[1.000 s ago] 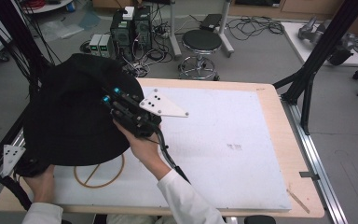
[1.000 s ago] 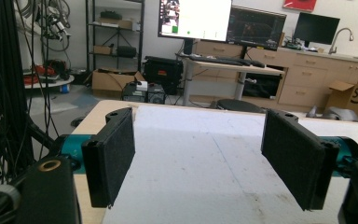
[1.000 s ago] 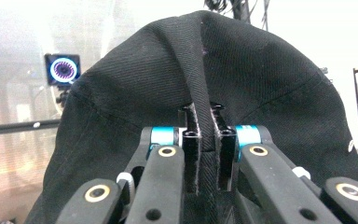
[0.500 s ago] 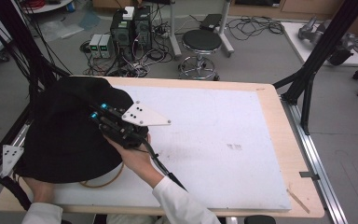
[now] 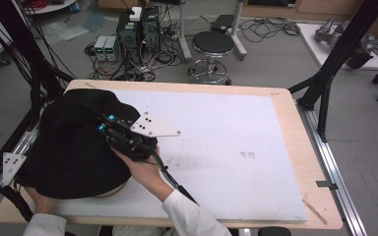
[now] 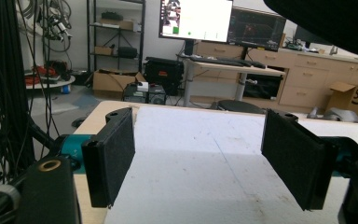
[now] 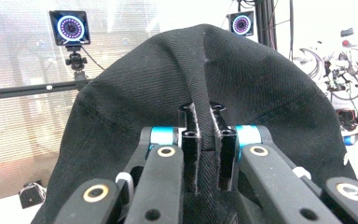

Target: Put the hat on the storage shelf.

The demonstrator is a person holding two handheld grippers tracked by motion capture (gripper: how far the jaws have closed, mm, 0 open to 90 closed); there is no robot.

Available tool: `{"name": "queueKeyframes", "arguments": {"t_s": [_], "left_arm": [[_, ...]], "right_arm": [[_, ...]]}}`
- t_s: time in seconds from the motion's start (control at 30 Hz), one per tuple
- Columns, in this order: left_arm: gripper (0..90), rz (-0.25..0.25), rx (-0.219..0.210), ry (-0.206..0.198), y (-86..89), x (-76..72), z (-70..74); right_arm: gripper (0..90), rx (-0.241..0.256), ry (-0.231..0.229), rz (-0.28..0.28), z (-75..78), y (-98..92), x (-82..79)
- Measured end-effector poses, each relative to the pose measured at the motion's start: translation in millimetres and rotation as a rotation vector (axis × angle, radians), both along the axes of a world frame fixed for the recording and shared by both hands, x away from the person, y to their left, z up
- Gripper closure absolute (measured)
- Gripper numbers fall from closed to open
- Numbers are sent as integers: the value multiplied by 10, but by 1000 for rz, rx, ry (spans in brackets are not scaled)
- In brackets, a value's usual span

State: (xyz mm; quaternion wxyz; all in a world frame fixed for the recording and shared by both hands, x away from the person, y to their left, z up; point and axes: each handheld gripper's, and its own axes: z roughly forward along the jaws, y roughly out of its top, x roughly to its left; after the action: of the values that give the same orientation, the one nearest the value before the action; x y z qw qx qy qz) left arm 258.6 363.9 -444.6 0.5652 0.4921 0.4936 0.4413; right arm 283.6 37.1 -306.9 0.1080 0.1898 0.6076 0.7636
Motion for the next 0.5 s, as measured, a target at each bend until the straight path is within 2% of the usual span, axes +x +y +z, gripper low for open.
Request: {"name": "queueKeyframes", "arguments": {"t_s": [0.2,0.4,0.5], "left_arm": [[261,2,-3,-1,0,1,-1],[261,2,-3,-2,-1,1,-1],[261,3,1,0,-3,-1,0]], "right_arm": [[822,6,0,4,-3,-14,9],[646,29,-29,-5,32,-72,-9],[547,40,-26,-11,55,-119,-8]]}}
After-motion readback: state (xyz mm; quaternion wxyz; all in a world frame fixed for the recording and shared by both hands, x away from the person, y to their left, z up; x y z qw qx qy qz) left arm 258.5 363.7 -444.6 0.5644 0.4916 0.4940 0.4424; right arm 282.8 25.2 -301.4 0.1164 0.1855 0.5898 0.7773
